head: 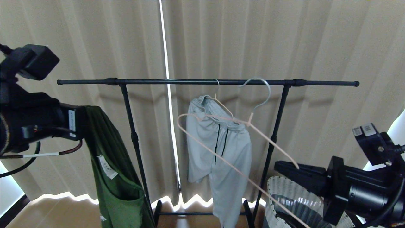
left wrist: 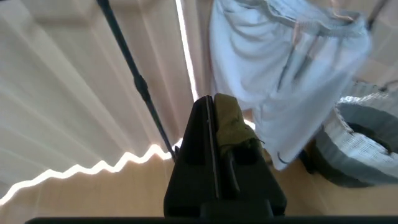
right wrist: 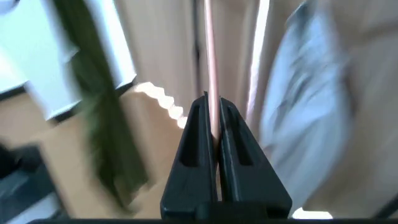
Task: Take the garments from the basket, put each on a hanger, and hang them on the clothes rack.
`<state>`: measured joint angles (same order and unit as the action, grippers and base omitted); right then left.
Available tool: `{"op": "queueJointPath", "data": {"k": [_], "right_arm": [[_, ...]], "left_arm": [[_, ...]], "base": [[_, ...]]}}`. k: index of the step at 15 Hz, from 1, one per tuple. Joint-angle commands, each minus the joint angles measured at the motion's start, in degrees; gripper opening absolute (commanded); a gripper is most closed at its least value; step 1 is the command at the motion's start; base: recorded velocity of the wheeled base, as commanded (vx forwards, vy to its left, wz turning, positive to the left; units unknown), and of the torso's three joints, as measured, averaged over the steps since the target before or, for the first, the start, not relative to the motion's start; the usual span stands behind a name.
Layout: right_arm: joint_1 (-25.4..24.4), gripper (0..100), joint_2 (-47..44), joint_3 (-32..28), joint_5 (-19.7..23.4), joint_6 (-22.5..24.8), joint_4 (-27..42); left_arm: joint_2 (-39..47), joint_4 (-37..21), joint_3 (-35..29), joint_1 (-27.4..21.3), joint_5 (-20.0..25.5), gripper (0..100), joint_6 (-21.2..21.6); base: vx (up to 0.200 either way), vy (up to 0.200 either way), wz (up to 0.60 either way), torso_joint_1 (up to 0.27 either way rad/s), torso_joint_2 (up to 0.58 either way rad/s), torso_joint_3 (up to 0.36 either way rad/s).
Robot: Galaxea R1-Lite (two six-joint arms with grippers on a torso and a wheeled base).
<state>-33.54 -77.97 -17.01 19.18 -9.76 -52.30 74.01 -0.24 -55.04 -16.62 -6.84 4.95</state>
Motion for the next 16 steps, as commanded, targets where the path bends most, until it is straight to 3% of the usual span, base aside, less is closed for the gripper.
{"op": "queueJointPath", "data": {"k": [1,3,7,14,16], "right_arm": [[-5.58,0,-1.92,1.1,-0.02,-0.96,-0.17],[-8.12,0,-1.75,1.19,-0.02,-0.96,-1.49],[-10.23,0,-1.13,1.19,-0.02,-0.96,-4.22],[-10.58,0,-5.0,-1.54,0.07,-0.96,-4.57],[-10.41,0,-6.84,-1.89,-0.1,-0.96,-7.56]], "left_arm": [[7.2,-0.02,-3.58,-2.54,-2.65,0,-2.05],[9.84,0.07,-3.76,-5.71,-5.91,0,-5.48],[15.73,6.75,-4.55,-5.62,-13.82,0,-7.5],[12.12,6.31,-3.76,-6.68,-14.34,0,-7.41],[11.07,5.96,-2.7,-7.38,-14.34,0,-7.15]], "base": [[0.0,0.0,0.0,0.0,0.0,0.0],[0.0,0.0,0.0,0.0,0.0,0.0],[0.0,0.0,0.0,0.0,0.0,0.0],[0.0,0.0,0.0,0.0,0.0,0.0],[0.0,0.0,0.0,0.0,0.0,0.0]]}}
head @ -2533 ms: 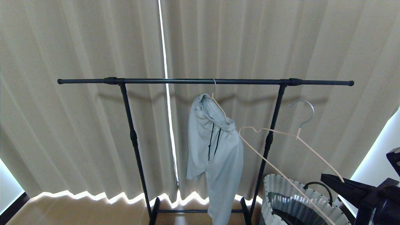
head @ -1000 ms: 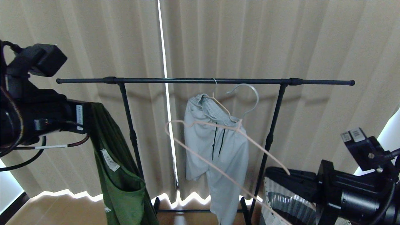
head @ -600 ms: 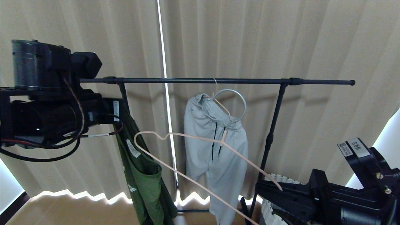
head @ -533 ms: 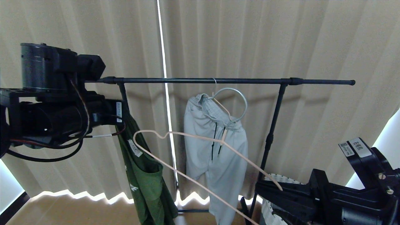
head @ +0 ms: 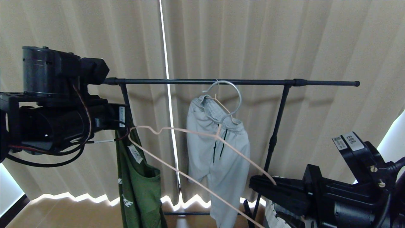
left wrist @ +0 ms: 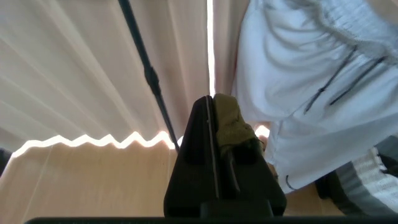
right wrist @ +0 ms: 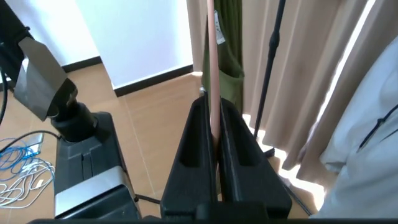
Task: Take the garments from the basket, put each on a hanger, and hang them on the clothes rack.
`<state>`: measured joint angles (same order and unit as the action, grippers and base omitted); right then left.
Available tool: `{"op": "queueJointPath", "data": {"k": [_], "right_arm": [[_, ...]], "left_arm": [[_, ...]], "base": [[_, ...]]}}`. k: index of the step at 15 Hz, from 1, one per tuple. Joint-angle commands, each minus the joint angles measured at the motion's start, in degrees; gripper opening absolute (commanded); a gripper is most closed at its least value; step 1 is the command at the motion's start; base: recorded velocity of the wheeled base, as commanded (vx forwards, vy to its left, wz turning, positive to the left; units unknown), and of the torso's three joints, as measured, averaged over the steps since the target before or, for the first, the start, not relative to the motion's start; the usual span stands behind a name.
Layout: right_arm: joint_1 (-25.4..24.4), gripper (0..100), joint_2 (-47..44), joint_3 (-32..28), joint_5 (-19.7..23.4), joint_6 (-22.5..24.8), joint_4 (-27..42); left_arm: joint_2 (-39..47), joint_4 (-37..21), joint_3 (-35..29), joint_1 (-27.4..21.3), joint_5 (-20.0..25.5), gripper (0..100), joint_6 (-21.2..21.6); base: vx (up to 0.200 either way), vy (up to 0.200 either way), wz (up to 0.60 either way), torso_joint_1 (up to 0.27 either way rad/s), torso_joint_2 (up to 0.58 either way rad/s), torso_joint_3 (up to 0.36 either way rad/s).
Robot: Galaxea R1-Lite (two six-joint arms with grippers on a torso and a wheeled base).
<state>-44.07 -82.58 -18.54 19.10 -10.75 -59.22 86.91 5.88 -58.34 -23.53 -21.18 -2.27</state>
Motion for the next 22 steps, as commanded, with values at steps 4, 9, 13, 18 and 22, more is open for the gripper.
{"op": "queueJointPath", "data": {"k": [4,9,13,18,22], "right_arm": [[-0.05,0,-3.38,0.17,0.06,-0.06,-3.53],[0.12,0,-6.1,-1.94,-0.12,-0.59,-5.03],[1.71,0,-10.15,-4.92,-0.56,-3.57,-7.05],[2.32,0,-14.1,-8.26,-0.56,-3.66,-7.05],[2.32,0,-16.21,-10.02,-1.7,-3.66,-7.05]], "left_arm": [[-2.09,-0.16,0.51,-0.91,-0.01,0,0.07],[-2.8,-0.25,1.04,-1.26,-1.59,0,0.07],[-3.15,-0.25,1.04,-2.66,-4.58,0,-0.02],[-5.52,-0.25,2.45,-5.3,-4.84,0,-0.11],[-7.89,-0.34,2.97,-6.27,-4.84,0,-0.19]], "base": [[0.0,0.0,0.0,0.0,0.0,0.0],[0.0,0.0,0.0,0.0,0.0,0.0],[0.0,0.0,0.0,0.0,0.0,0.0],[0.0,0.0,0.0,0.0,0.0,0.0],[0.0,0.0,0.0,0.0,0.0,0.0]]}}
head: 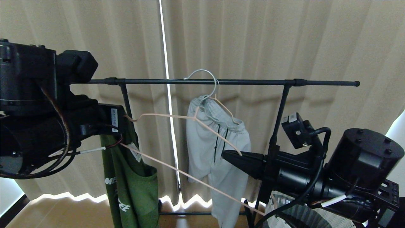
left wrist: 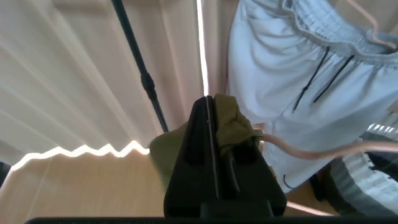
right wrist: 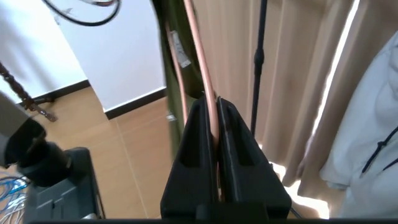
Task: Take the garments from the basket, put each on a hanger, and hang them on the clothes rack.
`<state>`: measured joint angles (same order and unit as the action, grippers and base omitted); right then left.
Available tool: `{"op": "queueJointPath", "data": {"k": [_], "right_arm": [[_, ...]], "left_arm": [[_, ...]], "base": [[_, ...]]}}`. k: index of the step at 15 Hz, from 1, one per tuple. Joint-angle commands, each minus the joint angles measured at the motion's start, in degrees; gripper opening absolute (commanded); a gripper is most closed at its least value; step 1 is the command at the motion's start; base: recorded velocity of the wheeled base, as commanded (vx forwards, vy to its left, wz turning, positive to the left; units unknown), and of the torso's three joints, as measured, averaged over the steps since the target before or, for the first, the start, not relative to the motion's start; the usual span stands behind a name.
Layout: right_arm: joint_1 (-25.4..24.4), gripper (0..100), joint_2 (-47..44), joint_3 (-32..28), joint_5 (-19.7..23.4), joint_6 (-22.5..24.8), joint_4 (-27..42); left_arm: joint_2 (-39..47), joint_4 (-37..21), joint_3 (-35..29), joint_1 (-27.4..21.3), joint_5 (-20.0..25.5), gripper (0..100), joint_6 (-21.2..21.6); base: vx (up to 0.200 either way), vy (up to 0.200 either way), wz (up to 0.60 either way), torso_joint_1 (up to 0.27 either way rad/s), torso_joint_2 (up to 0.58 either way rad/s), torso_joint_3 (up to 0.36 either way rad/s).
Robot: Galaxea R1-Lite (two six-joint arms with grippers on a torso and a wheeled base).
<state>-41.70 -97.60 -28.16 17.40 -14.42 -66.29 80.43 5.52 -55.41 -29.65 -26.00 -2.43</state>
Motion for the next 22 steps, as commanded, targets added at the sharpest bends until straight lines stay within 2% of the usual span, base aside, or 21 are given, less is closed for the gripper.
{"op": "queueJointPath", "data": {"k": [1,5,6,8,9,10,12,16,18,22], "right_arm": [[-0.04,0,-2.07,-0.84,0.01,-0.08,0.02],[-0.31,0,-3.39,-1.72,-0.08,-0.08,0.02],[-0.31,0,-3.21,-1.55,-0.87,-0.08,0.02],[-0.31,0,-2.69,-1.2,-3.25,0.01,0.02],[-0.31,0,-1.63,-0.67,-5.18,0.1,0.11],[-0.22,0,-0.75,-0.05,-6.15,0.1,0.29],[0.92,0,0.57,1.18,-7.82,0.18,0.55],[4.09,0,-0.93,-0.58,-10.01,0.36,0.73],[4.61,0,-2.77,-2.25,-11.51,0.45,0.81],[5.67,0,-3.56,-4.01,-11.6,0.45,1.78]], "left_arm": [[-2.47,0.01,0.21,-0.94,-0.01,0,-0.21],[-2.74,0.1,0.04,-8.85,0.07,0,-4.34],[-2.65,0.1,0.04,-8.94,0.07,0,-4.34],[-2.74,-0.07,-0.05,-7.44,-0.01,0,-4.08],[-2.74,-0.07,0.12,-2.7,-0.01,0,-3.46],[-2.74,-0.07,0.21,-0.15,0.07,0,-2.76],[-2.83,-0.07,0.39,1.87,-0.01,0,-2.32],[-4.06,-0.95,2.41,1.0,-0.01,0,-1.44],[-4.85,-3.59,2.32,0.56,-0.01,0,-1.44],[-6.61,-7.19,2.58,-1.2,-0.01,0,-0.21]], "base": [[0.0,0.0,0.0,0.0,0.0,0.0],[0.0,0.0,0.0,0.0,0.0,0.0],[0.0,0.0,0.0,0.0,0.0,0.0],[0.0,0.0,0.0,0.0,0.0,0.0],[0.0,0.0,0.0,0.0,0.0,0.0],[0.0,0.0,0.0,0.0,0.0,0.0],[0.0,0.0,0.0,0.0,0.0,0.0],[0.0,0.0,0.0,0.0,0.0,0.0],[0.0,0.0,0.0,0.0,0.0,0.0],[0.0,0.0,0.0,0.0,0.0,0.0]]}}
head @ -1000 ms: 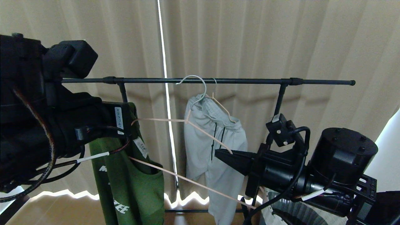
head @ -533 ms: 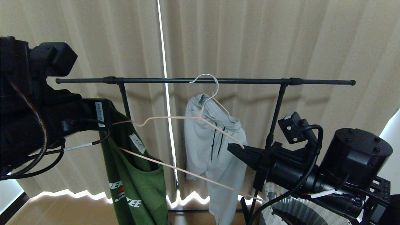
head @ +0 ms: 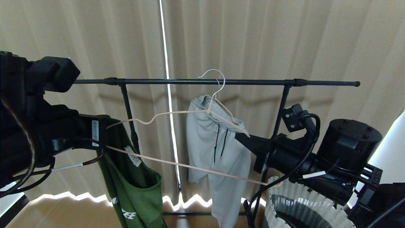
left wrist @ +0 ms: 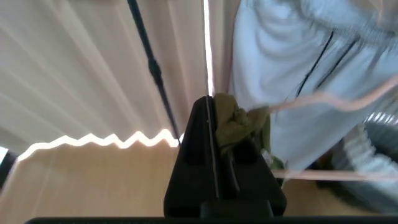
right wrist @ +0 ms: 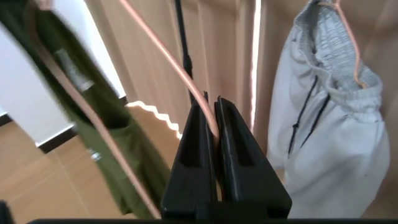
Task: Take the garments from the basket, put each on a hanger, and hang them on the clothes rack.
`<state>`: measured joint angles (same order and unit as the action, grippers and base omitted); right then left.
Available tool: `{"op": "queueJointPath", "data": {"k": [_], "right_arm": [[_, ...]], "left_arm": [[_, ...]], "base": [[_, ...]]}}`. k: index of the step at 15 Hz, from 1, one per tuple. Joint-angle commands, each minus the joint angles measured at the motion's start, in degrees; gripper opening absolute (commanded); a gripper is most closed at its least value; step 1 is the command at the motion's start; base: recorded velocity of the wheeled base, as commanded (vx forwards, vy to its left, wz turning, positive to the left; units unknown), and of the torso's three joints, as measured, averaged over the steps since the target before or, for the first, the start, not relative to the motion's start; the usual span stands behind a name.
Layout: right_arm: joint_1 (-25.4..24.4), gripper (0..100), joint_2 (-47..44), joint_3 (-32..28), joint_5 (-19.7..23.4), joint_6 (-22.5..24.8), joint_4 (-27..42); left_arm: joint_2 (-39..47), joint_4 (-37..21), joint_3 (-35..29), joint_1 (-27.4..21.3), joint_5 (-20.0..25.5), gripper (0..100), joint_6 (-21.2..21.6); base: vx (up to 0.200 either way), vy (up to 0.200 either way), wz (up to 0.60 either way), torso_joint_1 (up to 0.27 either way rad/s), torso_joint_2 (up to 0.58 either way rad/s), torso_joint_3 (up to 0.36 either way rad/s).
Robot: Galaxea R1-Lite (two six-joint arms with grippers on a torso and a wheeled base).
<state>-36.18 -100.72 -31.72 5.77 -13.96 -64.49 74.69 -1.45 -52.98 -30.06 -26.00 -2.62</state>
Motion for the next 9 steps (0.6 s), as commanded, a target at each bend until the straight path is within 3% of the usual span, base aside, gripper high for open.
{"op": "queueJointPath", "data": {"k": [1,5,9], "right_arm": [[0.15,0,-0.44,-1.06,0.12,-0.02,0.86],[-1.08,0,-0.36,-1.41,-0.4,0.07,1.12],[-4.6,0,0.26,-0.71,-2.95,0.07,1.12]], "left_arm": [[-0.51,-0.31,0.16,-3.34,0.07,0,-0.19],[6.69,0.13,-4.5,-8.79,-0.01,0,-5.64],[12.32,0.22,-8.98,-8.79,-1.42,0,-11.27]], "base": [[0.0,0.0,0.0,0.0,0.0,0.0],[0.0,0.0,0.0,0.0,0.0,0.0],[0.0,0.0,0.0,0.0,0.0,0.0]]}}
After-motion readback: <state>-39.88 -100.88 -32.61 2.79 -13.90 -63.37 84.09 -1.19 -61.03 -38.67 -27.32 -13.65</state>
